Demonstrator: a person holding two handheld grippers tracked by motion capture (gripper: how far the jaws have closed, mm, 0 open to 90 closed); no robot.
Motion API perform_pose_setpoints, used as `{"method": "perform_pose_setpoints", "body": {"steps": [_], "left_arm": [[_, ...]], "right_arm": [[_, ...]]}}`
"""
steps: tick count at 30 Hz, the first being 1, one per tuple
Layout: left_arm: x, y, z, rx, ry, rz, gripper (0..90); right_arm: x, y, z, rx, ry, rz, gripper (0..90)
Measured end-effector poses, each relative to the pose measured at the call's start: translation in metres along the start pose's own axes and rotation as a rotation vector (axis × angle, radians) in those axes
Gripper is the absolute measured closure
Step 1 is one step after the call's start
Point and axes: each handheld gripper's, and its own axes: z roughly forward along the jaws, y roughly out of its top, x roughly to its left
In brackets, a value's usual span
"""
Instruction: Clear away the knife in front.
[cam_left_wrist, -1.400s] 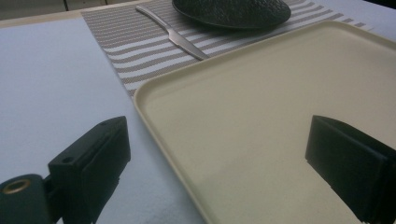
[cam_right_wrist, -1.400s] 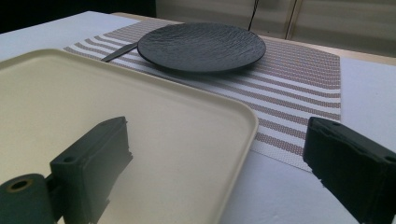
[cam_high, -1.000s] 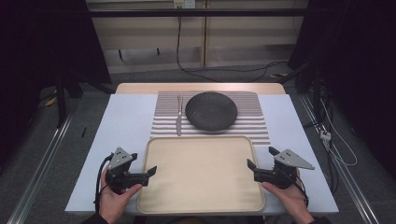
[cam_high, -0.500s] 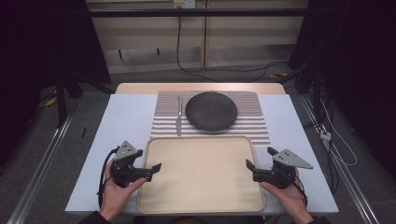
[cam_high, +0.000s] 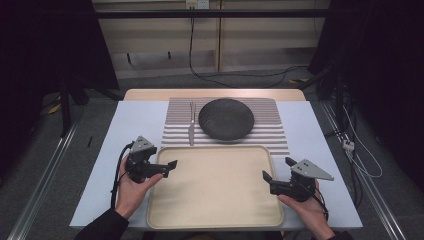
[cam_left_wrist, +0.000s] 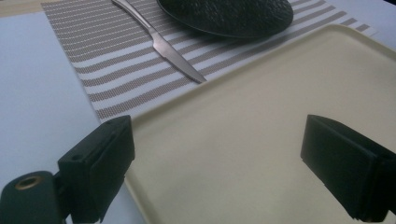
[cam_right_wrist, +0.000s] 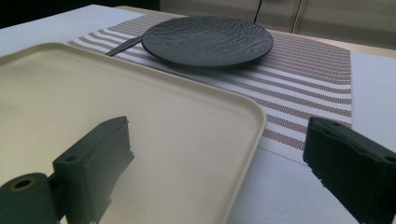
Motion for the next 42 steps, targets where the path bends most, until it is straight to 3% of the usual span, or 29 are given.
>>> {"method": "perform_pose_setpoints", "body": {"steps": [5, 11, 22, 42], "left_arm": [[0.008, 0.014, 0.009, -0.005, 0.010, -0.024, 8.8], [0.015, 0.025, 0.024, 0.017, 0.049, 0.008, 8.9], [0.025, 0.041, 0.055, 0.053, 0.064, 0.011, 9.8], [0.044, 0.087, 0.098, 0.032, 0.121, -0.014, 13.7]], "right_arm": [[0.000, 0.000, 0.001, 0.004, 0.001, 0.002, 7.6], [0.000, 0.000, 0.001, 0.006, 0.001, 0.000, 7.9], [-0.001, 0.000, 0.003, 0.008, 0.007, -0.004, 7.9], [-0.001, 0.001, 0.008, 0.019, 0.027, -0.009, 7.9]]}}
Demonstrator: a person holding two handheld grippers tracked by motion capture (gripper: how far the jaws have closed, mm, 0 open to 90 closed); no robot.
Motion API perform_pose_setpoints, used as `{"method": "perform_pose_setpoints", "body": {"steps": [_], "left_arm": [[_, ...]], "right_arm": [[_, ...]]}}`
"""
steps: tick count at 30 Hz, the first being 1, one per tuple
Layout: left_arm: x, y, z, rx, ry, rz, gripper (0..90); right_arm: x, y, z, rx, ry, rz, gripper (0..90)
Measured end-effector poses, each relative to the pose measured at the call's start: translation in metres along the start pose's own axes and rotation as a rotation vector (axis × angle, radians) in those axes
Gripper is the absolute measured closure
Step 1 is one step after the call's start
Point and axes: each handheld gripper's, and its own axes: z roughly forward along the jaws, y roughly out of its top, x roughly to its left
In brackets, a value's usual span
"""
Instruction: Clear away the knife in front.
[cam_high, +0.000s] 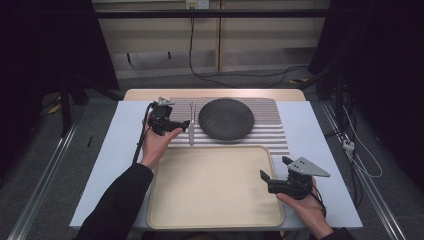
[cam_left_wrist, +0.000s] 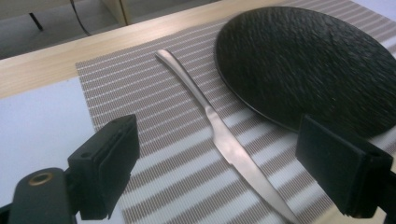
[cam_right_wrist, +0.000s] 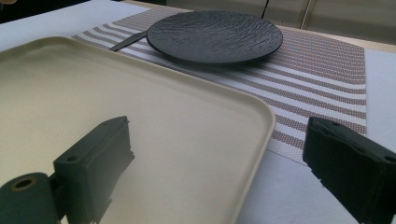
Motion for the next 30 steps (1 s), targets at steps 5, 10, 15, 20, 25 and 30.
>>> {"method": "perform_pose_setpoints", "body": {"steps": [5, 10, 15, 20, 25, 30], "left_arm": [[0.009, 0.009, 0.019, 0.040, 0.010, -0.014, 14.4], [0.011, 0.013, 0.033, 0.061, 0.016, -0.018, 17.4], [0.018, 0.019, 0.051, 0.065, 0.016, -0.036, 20.8], [0.020, 0.022, 0.070, 0.102, 0.034, -0.041, 26.0], [0.019, 0.026, 0.086, 0.122, 0.040, -0.053, 35.3], [0.019, 0.025, 0.100, 0.160, 0.037, -0.069, 44.9]], "right_arm": [[-0.001, -0.001, -0.001, 0.002, -0.003, 0.004, 7.8], [-0.003, -0.001, 0.000, 0.009, -0.008, 0.017, 7.8], [-0.002, -0.001, 0.004, 0.017, 0.003, 0.012, 7.8], [-0.003, 0.000, 0.008, 0.037, 0.026, 0.020, 7.5], [-0.004, -0.001, 0.006, 0.031, 0.021, 0.022, 7.8], [-0.004, -0.001, 0.005, 0.028, 0.016, 0.015, 7.9]]}}
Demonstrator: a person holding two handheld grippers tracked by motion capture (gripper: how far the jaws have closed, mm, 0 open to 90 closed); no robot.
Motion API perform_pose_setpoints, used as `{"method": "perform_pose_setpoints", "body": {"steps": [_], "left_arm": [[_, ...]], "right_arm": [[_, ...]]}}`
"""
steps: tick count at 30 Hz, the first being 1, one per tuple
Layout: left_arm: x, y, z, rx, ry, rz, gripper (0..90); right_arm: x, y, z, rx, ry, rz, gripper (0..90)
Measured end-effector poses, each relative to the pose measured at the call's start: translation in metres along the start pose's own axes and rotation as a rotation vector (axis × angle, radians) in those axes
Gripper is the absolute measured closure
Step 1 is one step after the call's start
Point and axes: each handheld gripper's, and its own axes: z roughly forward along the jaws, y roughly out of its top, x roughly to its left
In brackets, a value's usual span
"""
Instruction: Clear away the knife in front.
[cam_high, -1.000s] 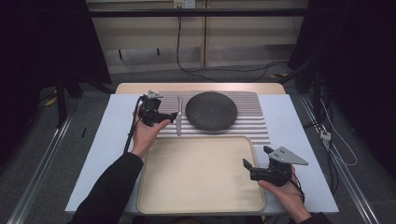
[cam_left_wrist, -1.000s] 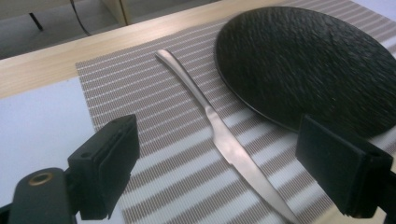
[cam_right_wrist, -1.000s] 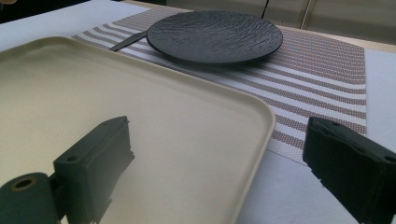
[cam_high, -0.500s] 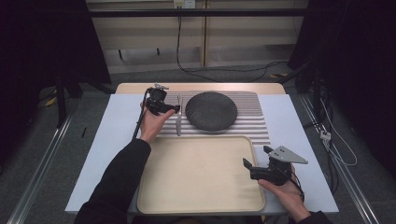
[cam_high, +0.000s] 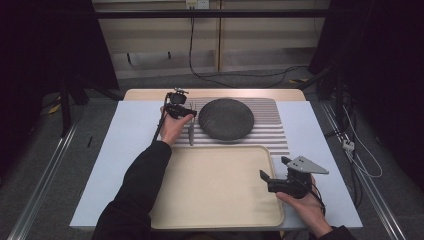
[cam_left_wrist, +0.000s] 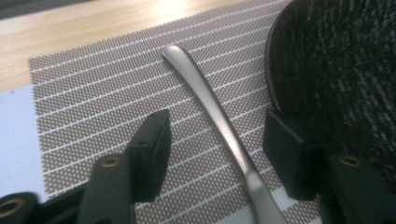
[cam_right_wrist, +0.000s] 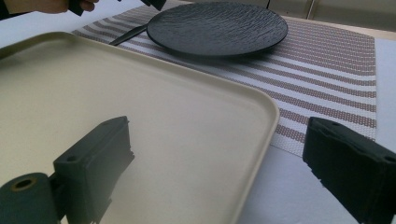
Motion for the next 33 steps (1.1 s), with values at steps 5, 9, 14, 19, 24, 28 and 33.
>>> {"method": "perform_pose_setpoints", "body": {"steps": [5, 9, 14, 19, 24, 28, 33], "left_arm": [[0.001, -0.002, 0.007, 0.019, 0.006, -0.012, 52.7], [-0.003, -0.002, 0.010, 0.012, 0.007, -0.019, 58.9], [-0.005, -0.001, 0.016, 0.034, 0.007, -0.012, 62.5], [-0.007, 0.001, 0.016, 0.054, -0.009, -0.016, 73.4], [-0.006, 0.003, 0.015, 0.076, -0.011, -0.023, 74.3], [-0.005, 0.004, 0.014, 0.101, -0.017, -0.010, 76.7], [-0.002, 0.006, 0.012, 0.125, -0.016, 0.000, 79.7]], "right_arm": [[0.001, 0.000, 0.000, 0.002, 0.004, -0.002, 7.9], [0.001, 0.000, 0.001, 0.003, 0.007, -0.004, 7.9], [0.001, 0.000, 0.001, 0.003, 0.009, -0.005, 7.9], [0.001, 0.000, 0.000, 0.001, 0.009, -0.009, 8.0], [0.002, 0.000, 0.000, -0.002, 0.013, -0.015, 8.1], [0.002, 0.000, 0.000, -0.001, 0.014, -0.016, 8.1], [0.002, 0.000, 0.000, 0.000, 0.016, -0.017, 8.1]]}}
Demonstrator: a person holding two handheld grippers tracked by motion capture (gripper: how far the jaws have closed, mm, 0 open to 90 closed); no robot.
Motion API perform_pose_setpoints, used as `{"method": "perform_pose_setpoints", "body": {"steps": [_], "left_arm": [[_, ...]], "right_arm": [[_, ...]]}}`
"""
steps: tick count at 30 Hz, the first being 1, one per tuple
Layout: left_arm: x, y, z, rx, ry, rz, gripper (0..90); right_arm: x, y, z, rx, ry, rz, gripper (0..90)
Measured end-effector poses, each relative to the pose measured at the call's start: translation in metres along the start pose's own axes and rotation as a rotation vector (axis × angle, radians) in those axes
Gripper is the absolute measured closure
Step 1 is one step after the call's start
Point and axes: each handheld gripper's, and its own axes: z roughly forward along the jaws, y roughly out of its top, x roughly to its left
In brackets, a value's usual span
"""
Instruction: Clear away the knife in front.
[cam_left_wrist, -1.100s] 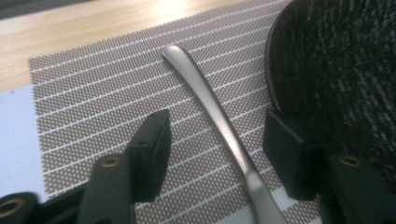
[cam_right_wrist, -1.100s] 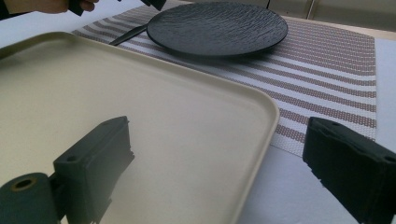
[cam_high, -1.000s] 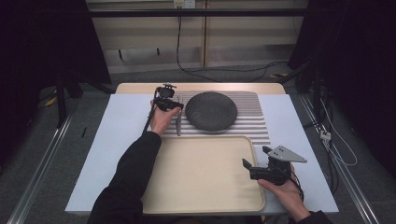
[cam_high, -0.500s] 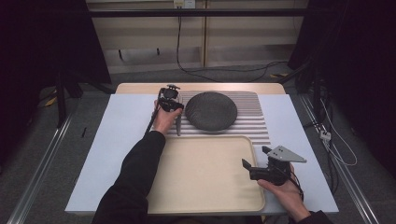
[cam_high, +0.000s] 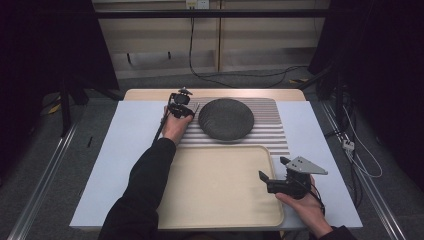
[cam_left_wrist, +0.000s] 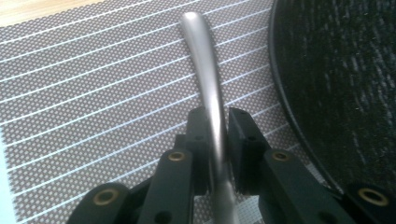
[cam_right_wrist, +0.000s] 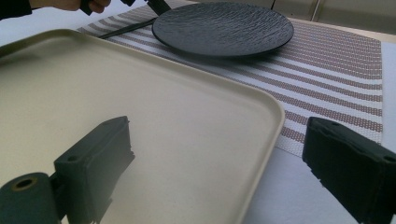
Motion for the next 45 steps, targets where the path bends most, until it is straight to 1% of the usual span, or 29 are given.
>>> {"method": "perform_pose_setpoints", "body": {"steps": [1, 4, 7, 8, 10, 12, 13, 14, 16, 23, 31, 34, 36, 39, 42, 44, 45], "left_arm": [[0.000, 0.000, 0.000, 0.002, -0.002, -0.006, 79.7], [0.001, 0.001, 0.000, 0.009, -0.007, -0.005, 79.7], [-0.001, 0.000, 0.000, 0.002, 0.006, -0.003, 79.1], [-0.001, 0.000, 0.000, 0.004, 0.008, 0.004, 79.0], [-0.001, 0.000, 0.000, 0.005, 0.008, 0.003, 79.0], [-0.002, 0.000, 0.000, 0.006, 0.014, 0.019, 79.3], [-0.003, 0.000, 0.000, 0.009, 0.014, 0.010, 79.5], [-0.003, 0.001, 0.000, 0.010, 0.017, 0.011, 79.6], [-0.002, 0.001, 0.000, 0.017, 0.011, 0.001, 79.8], [-0.001, 0.001, 0.000, 0.011, 0.008, 0.009, 80.1], [-0.002, 0.000, -0.001, 0.013, 0.004, -0.005, 80.1], [-0.001, 0.001, -0.003, 0.016, 0.001, 0.000, 80.1], [-0.001, 0.001, -0.004, 0.014, -0.002, -0.011, 80.1], [0.000, 0.002, -0.007, 0.004, 0.002, -0.011, 80.1], [0.002, 0.002, -0.009, 0.003, 0.013, 0.006, 80.1], [0.003, 0.002, -0.011, 0.005, 0.007, -0.006, 80.1], [0.003, 0.003, -0.012, 0.005, 0.009, 0.002, 80.1]], "right_arm": [[0.000, 0.000, 0.000, 0.000, 0.000, 0.000, 8.1], [0.000, 0.000, 0.000, 0.002, 0.000, 0.000, 8.1], [0.000, 0.000, 0.001, 0.002, 0.000, 0.003, 8.1], [0.000, 0.000, 0.001, 0.002, 0.000, 0.002, 8.1], [0.000, 0.000, 0.001, 0.002, 0.000, 0.002, 8.1], [0.000, 0.000, 0.000, 0.003, 0.001, 0.000, 8.1], [0.000, 0.000, 0.000, 0.003, 0.001, 0.001, 8.1], [0.000, 0.000, 0.000, 0.003, 0.001, 0.000, 8.1], [0.000, 0.000, 0.000, 0.004, 0.001, 0.000, 8.1], [0.001, 0.000, 0.000, 0.001, 0.000, -0.002, 8.1], [0.001, 0.000, 0.000, 0.000, -0.002, -0.003, 8.1], [0.001, 0.000, -0.001, 0.001, -0.001, -0.004, 8.1], [0.001, 0.000, -0.001, 0.000, -0.001, -0.004, 8.1], [0.001, 0.000, -0.001, 0.000, 0.000, -0.005, 8.1], [0.001, 0.000, 0.000, 0.000, 0.001, -0.007, 8.1], [0.001, 0.000, 0.000, 0.001, 0.001, -0.005, 8.1], [0.001, 0.000, 0.000, 0.002, 0.001, -0.005, 8.1]]}}
